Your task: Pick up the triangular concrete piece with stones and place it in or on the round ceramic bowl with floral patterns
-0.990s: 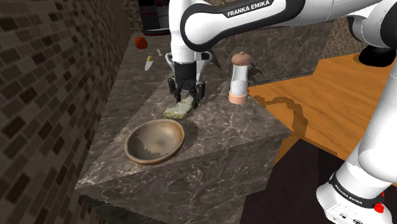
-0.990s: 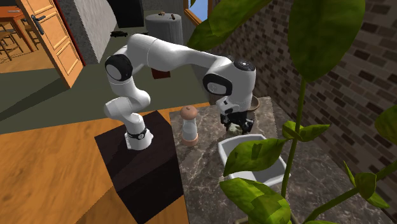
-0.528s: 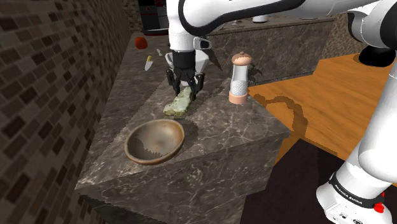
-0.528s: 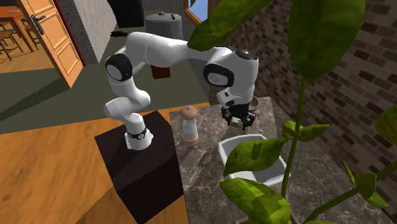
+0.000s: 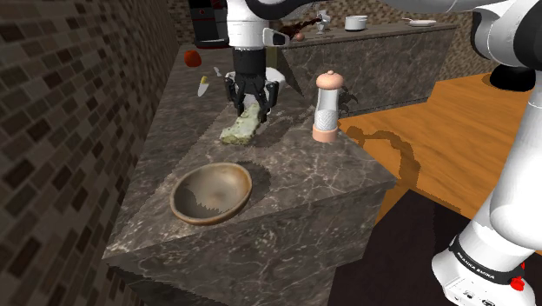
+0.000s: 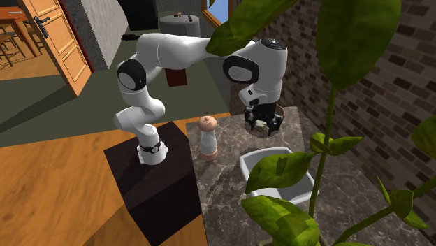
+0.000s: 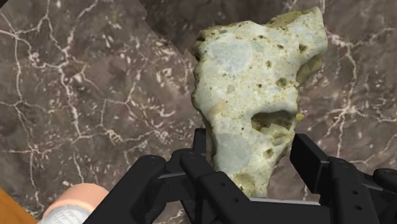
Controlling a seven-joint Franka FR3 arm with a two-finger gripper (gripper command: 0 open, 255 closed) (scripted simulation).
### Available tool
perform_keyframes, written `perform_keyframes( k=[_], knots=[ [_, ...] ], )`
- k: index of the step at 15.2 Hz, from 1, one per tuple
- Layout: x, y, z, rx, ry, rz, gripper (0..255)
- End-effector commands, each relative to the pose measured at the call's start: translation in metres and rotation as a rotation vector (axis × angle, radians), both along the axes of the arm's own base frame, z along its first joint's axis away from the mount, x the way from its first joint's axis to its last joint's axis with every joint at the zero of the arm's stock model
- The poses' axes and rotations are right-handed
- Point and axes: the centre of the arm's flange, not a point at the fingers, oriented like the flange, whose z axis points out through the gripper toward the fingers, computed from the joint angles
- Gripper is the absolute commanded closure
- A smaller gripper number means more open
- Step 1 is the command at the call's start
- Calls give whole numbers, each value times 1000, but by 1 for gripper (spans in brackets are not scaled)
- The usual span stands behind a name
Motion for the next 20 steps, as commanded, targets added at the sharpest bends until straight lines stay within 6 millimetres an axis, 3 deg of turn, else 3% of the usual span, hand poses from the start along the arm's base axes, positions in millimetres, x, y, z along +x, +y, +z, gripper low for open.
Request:
perform_keyframes(
  k=[1, 5, 19, 20],
  knots=[
    [0, 0, 10, 0, 0, 0, 255],
    [0, 0, 30, 0, 0, 0, 255],
    [-97, 158, 26, 0, 0, 0, 255],
    [-99, 162, 26, 0, 0, 0, 255]
  ],
)
